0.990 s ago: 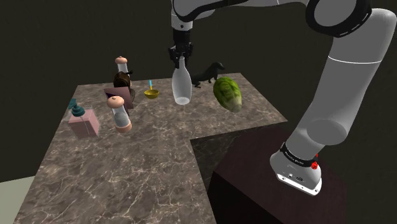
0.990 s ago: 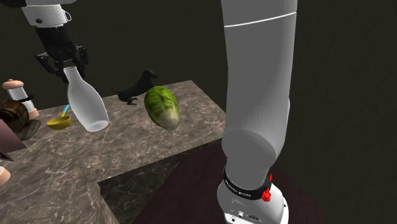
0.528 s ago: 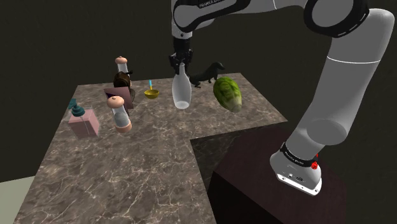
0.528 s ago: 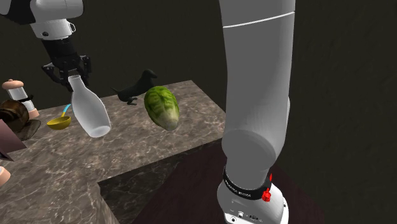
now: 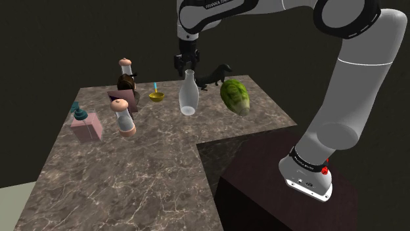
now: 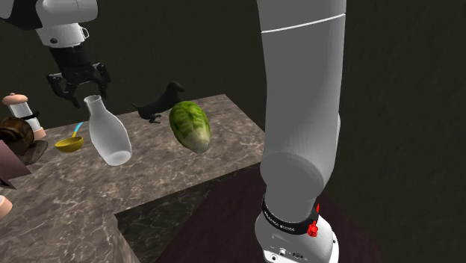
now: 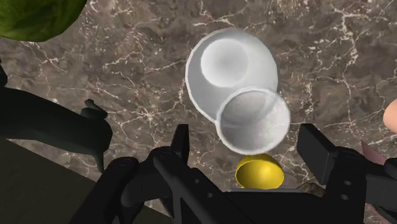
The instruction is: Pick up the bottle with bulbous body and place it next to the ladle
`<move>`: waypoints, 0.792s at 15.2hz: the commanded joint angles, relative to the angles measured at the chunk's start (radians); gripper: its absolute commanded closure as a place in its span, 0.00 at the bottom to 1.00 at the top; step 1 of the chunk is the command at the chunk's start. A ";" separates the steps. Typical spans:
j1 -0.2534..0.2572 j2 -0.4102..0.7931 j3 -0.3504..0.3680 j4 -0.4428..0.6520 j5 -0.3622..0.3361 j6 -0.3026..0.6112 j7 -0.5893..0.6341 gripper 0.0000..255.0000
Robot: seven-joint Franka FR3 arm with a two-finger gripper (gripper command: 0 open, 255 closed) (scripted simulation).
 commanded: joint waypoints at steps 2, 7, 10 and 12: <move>0.000 0.000 0.000 0.000 0.000 0.000 0.000 0.00; 0.000 -0.020 0.000 0.075 0.002 -0.094 -0.001 0.00; 0.000 -0.023 0.001 0.097 0.002 -0.120 -0.001 0.00; 0.000 -0.023 0.001 0.097 0.002 -0.120 -0.001 0.00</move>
